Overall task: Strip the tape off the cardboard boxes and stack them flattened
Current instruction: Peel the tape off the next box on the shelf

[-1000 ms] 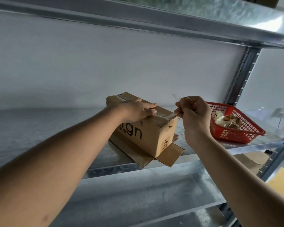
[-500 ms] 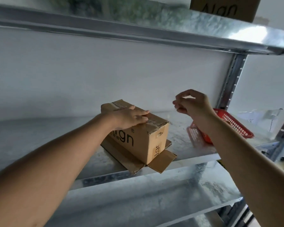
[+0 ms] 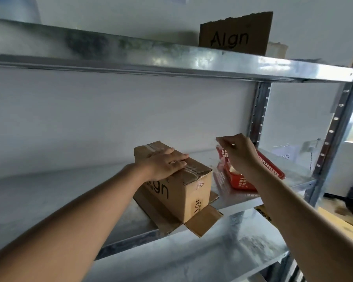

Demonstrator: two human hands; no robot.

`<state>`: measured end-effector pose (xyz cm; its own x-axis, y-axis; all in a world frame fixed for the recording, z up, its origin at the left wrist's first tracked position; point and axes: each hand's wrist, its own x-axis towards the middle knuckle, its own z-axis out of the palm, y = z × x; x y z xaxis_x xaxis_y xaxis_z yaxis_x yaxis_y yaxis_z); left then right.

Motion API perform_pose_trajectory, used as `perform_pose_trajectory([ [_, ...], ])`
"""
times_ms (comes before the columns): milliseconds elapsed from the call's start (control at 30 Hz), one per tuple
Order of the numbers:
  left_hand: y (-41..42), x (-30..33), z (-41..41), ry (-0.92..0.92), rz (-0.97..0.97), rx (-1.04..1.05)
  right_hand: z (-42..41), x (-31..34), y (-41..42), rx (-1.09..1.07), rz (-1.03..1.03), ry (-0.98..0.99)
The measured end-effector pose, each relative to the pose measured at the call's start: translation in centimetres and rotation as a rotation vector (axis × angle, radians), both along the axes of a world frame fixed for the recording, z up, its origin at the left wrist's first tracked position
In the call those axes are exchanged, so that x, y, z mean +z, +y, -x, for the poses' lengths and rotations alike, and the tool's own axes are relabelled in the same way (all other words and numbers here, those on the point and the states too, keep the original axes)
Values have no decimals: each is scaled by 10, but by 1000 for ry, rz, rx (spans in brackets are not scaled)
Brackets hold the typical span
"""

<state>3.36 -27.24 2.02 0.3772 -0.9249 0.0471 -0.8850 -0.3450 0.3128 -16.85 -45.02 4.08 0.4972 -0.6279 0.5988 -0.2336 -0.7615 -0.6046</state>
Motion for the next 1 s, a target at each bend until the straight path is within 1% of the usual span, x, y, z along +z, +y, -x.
perform_pose_trajectory([
  [100, -20, 1, 9, 21, 16, -45, 14, -8, -30, -73, 125, 21],
  [167, -33, 2, 14, 43, 23, -52, 26, -14, -52, -85, 153, 41],
  [300, -57, 5, 27, 61, 33, -16, 41, -26, -96, -21, 137, 164],
  [400, -72, 5, 35, 74, 44, 1, 45, -37, -120, 95, 104, 281],
  [467, -77, 6, 37, 93, 59, 9, 46, -43, -132, 120, 125, 330],
  [600, -76, 4, 40, 186, 94, 8, 48, -49, -143, 109, 296, 415],
  [733, -77, 3, 45, 292, 172, 44, 44, -52, -147, 232, 296, 473],
  [900, -83, 4, 53, 330, 176, 107, 44, -52, -153, 380, 371, 619],
  [1000, -85, 7, 59, 337, 161, 137, 46, -51, -151, 398, 479, 682],
])
